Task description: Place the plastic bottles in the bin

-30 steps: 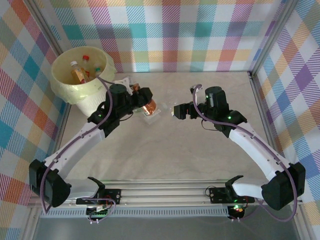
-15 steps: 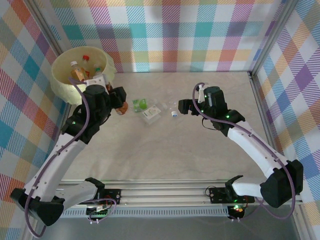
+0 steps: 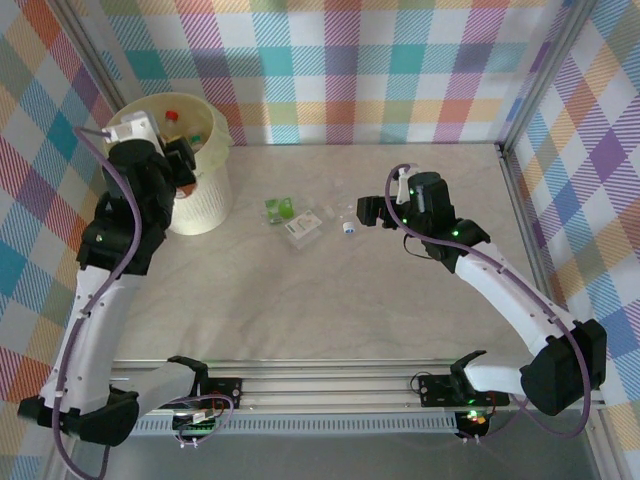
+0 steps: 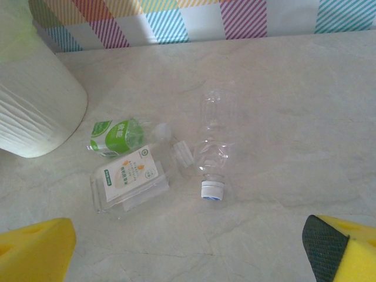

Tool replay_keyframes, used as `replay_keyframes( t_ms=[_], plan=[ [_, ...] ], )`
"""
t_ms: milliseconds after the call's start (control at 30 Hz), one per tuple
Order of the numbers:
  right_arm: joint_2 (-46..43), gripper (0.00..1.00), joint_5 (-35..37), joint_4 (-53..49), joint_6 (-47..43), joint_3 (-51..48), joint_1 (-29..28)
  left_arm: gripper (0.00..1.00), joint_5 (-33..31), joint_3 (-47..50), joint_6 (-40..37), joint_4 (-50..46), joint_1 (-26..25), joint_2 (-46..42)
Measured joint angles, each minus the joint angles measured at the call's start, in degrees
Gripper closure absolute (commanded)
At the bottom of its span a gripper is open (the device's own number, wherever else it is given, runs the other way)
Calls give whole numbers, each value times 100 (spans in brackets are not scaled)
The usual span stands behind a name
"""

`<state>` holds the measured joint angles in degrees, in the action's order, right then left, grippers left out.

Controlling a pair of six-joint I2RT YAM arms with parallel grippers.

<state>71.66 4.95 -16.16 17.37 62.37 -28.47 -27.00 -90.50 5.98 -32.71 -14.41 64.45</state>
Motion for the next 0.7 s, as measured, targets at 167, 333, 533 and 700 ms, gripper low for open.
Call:
replay_keyframes(
  t_ms=[167, 333, 533, 700],
  plan=[
    [2, 0, -87, 20, 24, 0, 0, 51, 127, -619, -348, 114, 612, 623],
    [2, 0, -109, 20, 48, -13, 0, 51, 396, -1268, -505, 157, 1281, 1513],
    [-76, 0, -105, 13, 149, -179, 0, 50, 782, -1832, -826, 175, 1982, 2481],
    [-162, 0, -44, 0, 247, -293, 0, 49, 1110, -2184, -1134, 175, 2433, 3136]
  ],
)
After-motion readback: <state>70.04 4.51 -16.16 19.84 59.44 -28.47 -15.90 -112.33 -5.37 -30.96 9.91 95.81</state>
